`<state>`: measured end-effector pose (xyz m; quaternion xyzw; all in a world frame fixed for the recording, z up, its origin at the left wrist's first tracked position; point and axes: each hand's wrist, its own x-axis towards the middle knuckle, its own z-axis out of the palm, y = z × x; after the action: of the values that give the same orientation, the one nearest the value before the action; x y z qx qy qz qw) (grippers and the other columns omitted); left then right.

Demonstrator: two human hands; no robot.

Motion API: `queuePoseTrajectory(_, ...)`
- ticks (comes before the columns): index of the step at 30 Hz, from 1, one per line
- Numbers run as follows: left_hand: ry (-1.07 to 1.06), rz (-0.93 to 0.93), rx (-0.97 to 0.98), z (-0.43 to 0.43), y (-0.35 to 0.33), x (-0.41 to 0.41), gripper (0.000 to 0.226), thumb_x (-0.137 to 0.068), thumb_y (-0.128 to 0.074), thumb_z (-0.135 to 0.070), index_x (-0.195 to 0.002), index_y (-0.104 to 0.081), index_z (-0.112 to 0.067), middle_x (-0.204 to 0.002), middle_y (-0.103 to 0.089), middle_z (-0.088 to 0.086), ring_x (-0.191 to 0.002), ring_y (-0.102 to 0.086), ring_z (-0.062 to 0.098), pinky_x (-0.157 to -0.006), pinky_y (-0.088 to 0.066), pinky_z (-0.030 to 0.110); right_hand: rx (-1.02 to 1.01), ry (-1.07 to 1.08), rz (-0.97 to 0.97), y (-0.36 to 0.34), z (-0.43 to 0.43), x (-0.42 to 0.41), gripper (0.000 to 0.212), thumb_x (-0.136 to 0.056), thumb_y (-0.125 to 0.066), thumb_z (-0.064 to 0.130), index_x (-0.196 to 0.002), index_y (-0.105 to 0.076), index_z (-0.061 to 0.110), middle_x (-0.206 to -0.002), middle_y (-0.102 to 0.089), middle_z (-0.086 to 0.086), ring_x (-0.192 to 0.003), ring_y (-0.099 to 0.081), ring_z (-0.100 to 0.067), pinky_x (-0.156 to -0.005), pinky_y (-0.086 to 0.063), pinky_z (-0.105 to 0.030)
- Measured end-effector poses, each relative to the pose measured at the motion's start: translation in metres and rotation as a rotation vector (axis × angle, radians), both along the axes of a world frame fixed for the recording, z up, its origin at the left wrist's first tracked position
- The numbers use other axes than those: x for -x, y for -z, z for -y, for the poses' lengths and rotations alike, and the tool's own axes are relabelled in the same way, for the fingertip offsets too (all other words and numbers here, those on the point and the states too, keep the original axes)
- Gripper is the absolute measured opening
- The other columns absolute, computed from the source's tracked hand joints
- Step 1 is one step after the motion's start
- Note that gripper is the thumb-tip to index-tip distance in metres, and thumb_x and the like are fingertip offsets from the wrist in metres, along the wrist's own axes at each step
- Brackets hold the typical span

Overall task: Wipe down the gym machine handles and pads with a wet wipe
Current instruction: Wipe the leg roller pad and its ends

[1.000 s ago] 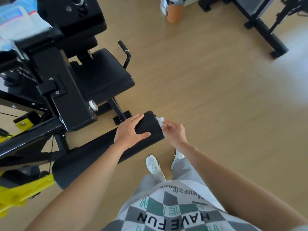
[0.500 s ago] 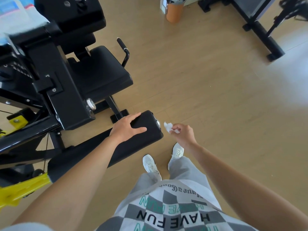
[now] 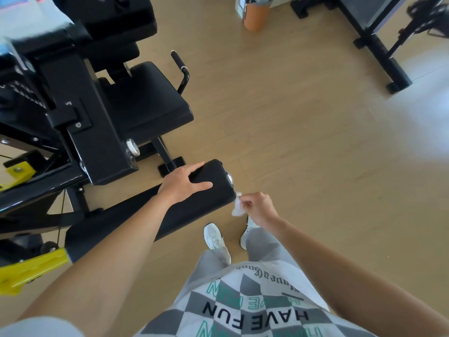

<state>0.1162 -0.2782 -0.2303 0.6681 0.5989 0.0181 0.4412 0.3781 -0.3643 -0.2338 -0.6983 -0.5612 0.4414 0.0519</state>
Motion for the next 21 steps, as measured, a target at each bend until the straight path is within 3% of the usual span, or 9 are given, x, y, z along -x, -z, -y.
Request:
queuePoseTrajectory(3, 0.012, -0.01, -0.03, 0.0, 0.0, 0.0, 0.076, -0.085, -0.067, -0.067, -0.151, -0.043, -0.039, -0.155, -0.046, -0.011, -0.143, -0.042, 0.016, -0.112, -0.043, 0.048, 0.056, -0.038, -0.002, 0.004, 0.011, -0.008, 0.048, -0.086, -0.057, 0.005, -0.049, -0.032, 0.022, -0.052, -0.026, 0.009, -0.057, -0.026, -0.014, -0.059, -0.025, -0.032)
queuePoseTrajectory(5, 0.006, -0.019, -0.127, 0.003, 0.001, -0.001, 0.071, -0.086, -0.067, -0.066, -0.148, -0.049, -0.036, -0.154, -0.048, -0.012, -0.142, -0.042, 0.013, -0.115, -0.04, 0.048, 0.066, 0.051, -0.046, 0.001, 0.016, -0.013, 0.047, -0.087, -0.059, 0.006, -0.051, -0.039, 0.028, -0.05, -0.033, 0.011, -0.054, -0.031, -0.011, -0.057, -0.029, -0.03)
queuePoseTrajectory(6, 0.001, -0.03, -0.199, 0.006, 0.0, -0.002, 0.068, -0.086, -0.067, -0.065, -0.145, -0.053, -0.035, -0.152, -0.05, -0.012, -0.14, -0.044, 0.011, -0.115, -0.04, 0.046, 0.063, 0.094, -0.081, -0.002, 0.017, -0.017, 0.042, -0.088, -0.061, 0.006, -0.057, -0.052, 0.032, -0.053, -0.042, 0.013, -0.054, -0.038, -0.009, -0.057, -0.034, -0.029)
queuePoseTrajectory(8, -0.015, -0.059, -0.369, 0.015, 0.0, -0.007, 0.059, -0.087, -0.067, -0.061, -0.137, -0.061, -0.031, -0.143, -0.058, -0.012, -0.131, -0.052, 0.009, -0.11, -0.043, 0.043, 0.061, 0.178, -0.156, -0.008, 0.018, -0.026, 0.018, -0.089, -0.064, 0.007, -0.089, -0.075, 0.021, -0.069, -0.063, 0.01, -0.065, -0.057, -0.011, -0.065, -0.047, -0.026)
queuePoseTrajectory(10, -0.086, -0.05, -0.513, 0.028, 0.0, -0.02, 0.049, -0.087, -0.068, -0.051, -0.129, -0.068, -0.026, -0.131, -0.066, -0.01, -0.119, -0.059, 0.01, -0.102, -0.048, 0.042, 0.057, 0.262, -0.22, -0.01, 0.014, -0.038, 0.02, -0.088, -0.066, 0.008, -0.104, -0.076, 0.014, -0.081, -0.071, 0.003, -0.076, -0.066, -0.018, -0.074, -0.054, -0.033)
queuePoseTrajectory(13, -0.204, -0.005, -0.61, 0.037, -0.005, -0.059, 0.037, -0.088, -0.067, -0.032, -0.123, -0.071, -0.021, -0.123, -0.069, -0.008, -0.112, -0.062, 0.013, -0.098, -0.051, 0.042, 0.051, 0.35, -0.303, -0.013, -0.001, -0.06, 0.018, -0.085, -0.07, 0.011, -0.1, -0.074, 0.021, -0.082, -0.074, -0.003, -0.072, -0.065, -0.015, -0.075, -0.058, -0.042)
queuePoseTrajectory(17, -0.212, 0.132, -0.358, 0.02, -0.025, -0.138, 0.037, -0.091, -0.067, -0.031, -0.128, -0.068, -0.027, -0.128, -0.065, -0.012, -0.121, -0.056, 0.008, -0.105, -0.045, 0.032, 0.039, 0.423, -0.406, -0.026, -0.031, -0.099, 0.017, -0.084, -0.074, 0.009, -0.092, -0.071, 0.024, -0.082, -0.072, -0.002, -0.071, -0.063, -0.013, -0.08, -0.058, -0.047)
queuePoseTrajectory(21, -0.338, 0.379, 0.114, -0.016, -0.046, -0.217, 0.055, -0.088, -0.067, -0.05, -0.138, -0.059, -0.03, -0.13, -0.064, -0.013, -0.117, -0.061, 0.003, -0.096, -0.046, 0.022, 0.024, 0.439, -0.553, -0.045, -0.067, -0.151, 0.019, -0.084, -0.074, 0.0, -0.093, -0.071, 0.016, -0.085, -0.073, -0.012, -0.076, -0.063, -0.017, -0.078, -0.053, -0.038)
